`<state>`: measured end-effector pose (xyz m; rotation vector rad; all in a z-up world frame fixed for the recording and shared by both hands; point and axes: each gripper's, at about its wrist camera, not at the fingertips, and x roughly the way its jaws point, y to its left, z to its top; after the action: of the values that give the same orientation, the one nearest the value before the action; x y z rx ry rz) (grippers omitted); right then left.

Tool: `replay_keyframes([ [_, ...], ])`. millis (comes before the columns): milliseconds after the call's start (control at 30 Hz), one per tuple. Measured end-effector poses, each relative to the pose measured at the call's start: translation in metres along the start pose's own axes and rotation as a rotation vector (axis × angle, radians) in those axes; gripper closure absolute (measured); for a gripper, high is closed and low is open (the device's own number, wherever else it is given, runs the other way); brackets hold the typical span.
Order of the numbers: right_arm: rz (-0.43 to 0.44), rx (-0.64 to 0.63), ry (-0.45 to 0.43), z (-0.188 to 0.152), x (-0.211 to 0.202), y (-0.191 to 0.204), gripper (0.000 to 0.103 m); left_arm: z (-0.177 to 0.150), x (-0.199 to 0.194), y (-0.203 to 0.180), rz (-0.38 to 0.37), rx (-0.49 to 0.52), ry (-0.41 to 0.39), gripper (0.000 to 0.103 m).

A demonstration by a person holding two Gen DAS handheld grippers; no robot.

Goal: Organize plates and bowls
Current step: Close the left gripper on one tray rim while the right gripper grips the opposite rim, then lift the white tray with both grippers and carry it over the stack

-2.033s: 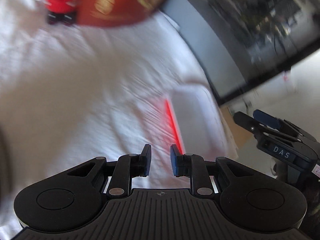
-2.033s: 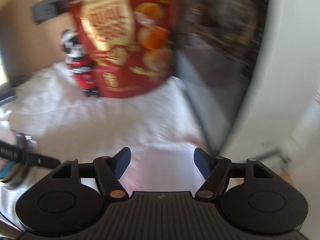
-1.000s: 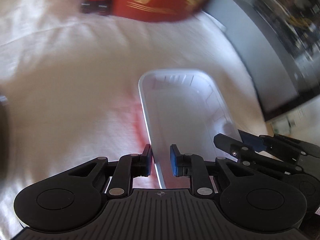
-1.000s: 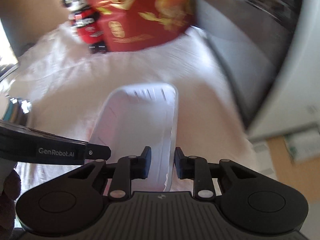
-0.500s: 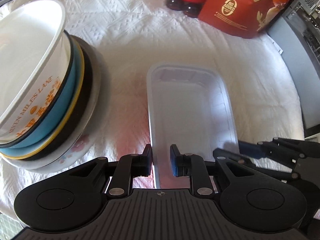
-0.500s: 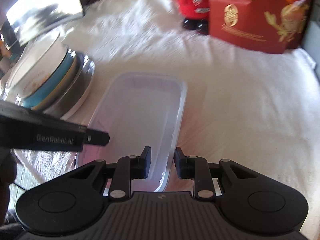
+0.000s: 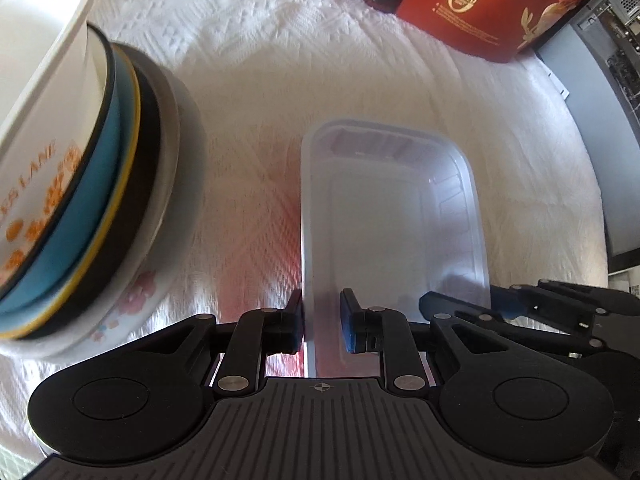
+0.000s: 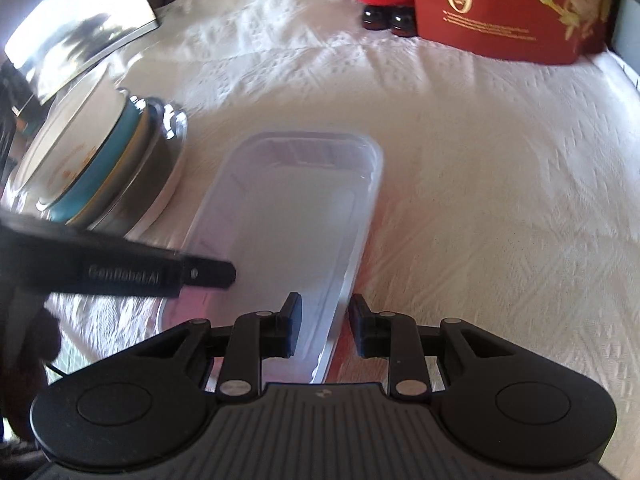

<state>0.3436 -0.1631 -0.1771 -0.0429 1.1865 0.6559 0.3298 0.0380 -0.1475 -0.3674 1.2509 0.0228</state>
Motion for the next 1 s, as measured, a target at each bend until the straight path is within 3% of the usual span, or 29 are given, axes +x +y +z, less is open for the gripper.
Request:
replay_keyframes([
  [167, -0.003, 0.061, -0.019, 0.003, 0.002, -0.002, 0.076, 0.003, -0.006, 0.001, -0.015, 0.021, -0.007, 0.081],
  [300, -0.053, 0.061, -0.078, 0.002, -0.019, 0.01, 0.077, 0.003, -0.035, -0.004, -0.069, 0.082, -0.048, 0.081],
  [533, -0.101, 0.039, -0.298, 0.023, -0.105, 0.062, 0.077, 0.021, -0.155, 0.02, -0.177, 0.165, -0.199, 0.081],
  [700, -0.025, -0.02, -0.442, 0.057, -0.145, 0.127, 0.077, 0.041, -0.231, 0.078, -0.146, 0.155, -0.341, 0.081],
  [867, 0.042, -0.06, -0.468, 0.066, -0.128, 0.187, 0.076, 0.042, -0.25, 0.137, -0.129, 0.083, -0.39, 0.082],
  [1000, 0.04, -0.089, -0.401, 0.065, -0.094, 0.215, 0.076, 0.042, -0.226, 0.162, -0.116, 0.065, -0.332, 0.082],
])
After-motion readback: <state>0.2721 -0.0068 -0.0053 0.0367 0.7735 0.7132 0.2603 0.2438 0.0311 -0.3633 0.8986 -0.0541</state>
